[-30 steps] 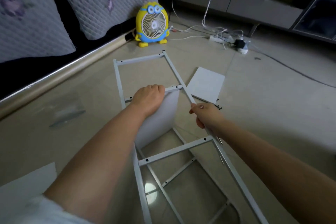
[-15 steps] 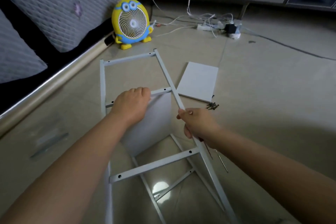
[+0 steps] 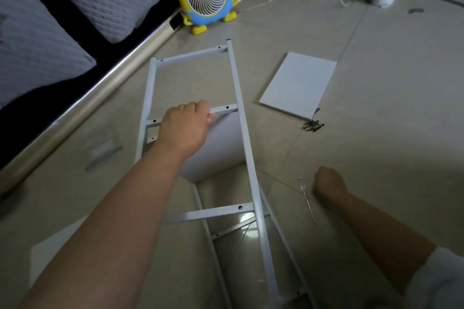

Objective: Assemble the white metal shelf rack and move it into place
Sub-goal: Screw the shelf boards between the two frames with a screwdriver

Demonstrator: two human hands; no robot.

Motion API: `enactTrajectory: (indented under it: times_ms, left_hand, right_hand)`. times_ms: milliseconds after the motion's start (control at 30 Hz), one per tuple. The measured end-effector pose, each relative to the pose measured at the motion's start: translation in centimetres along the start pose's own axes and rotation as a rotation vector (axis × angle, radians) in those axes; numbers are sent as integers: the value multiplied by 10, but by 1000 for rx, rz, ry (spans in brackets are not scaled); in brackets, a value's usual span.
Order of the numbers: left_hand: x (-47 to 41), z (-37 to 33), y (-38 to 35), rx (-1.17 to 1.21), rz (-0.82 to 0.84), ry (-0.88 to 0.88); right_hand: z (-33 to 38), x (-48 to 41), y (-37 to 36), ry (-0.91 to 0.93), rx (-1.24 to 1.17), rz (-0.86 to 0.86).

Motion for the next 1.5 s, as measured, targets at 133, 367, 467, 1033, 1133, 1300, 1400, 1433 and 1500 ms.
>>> enactTrajectory:
  times_ms: [133,367,467,1033,1133,1300,1400,1433,1500]
  left_hand:
    - [-1,-6,0,-26,47,36]
    - [-5,-12,4,-21,33,129]
    - [-6,-10,0,-53,69,164]
    - [-10,3,-19,-116,-247,0]
    - [-11,4,-18,-113,-250,2]
    - [-14,4,-19,-127,-256,2]
    - [-17,6,-19,-119,-259,-8]
    - [-18,6,-20,-111,-259,-11]
    - [-19,7,-20,-115,-252,-6]
  right_hand:
    - [5,-21,11,65,120,-50]
    - [19,-87,36,206,149,-176]
    - [16,-107,37,174,147,-110]
    - [14,-98,40,301,376,-44]
    - [26,-92,45,299,266,-63]
    - [90,-67,76,531,-306,-261]
    - [124,-52,95,677,-325,-344]
    - [127,-54,98,650,-323,-324]
    - [125,-58,105,545,-365,-262]
Point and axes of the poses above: each hand's wrist, its own x-axis away from the middle knuckle, its own y-axis out of the back of the hand, z = x × y, the point moved 1 cm from there along -x, towards the middle knuckle, and after that the axes turned 8 degrees about y, right-handed, at the moved point
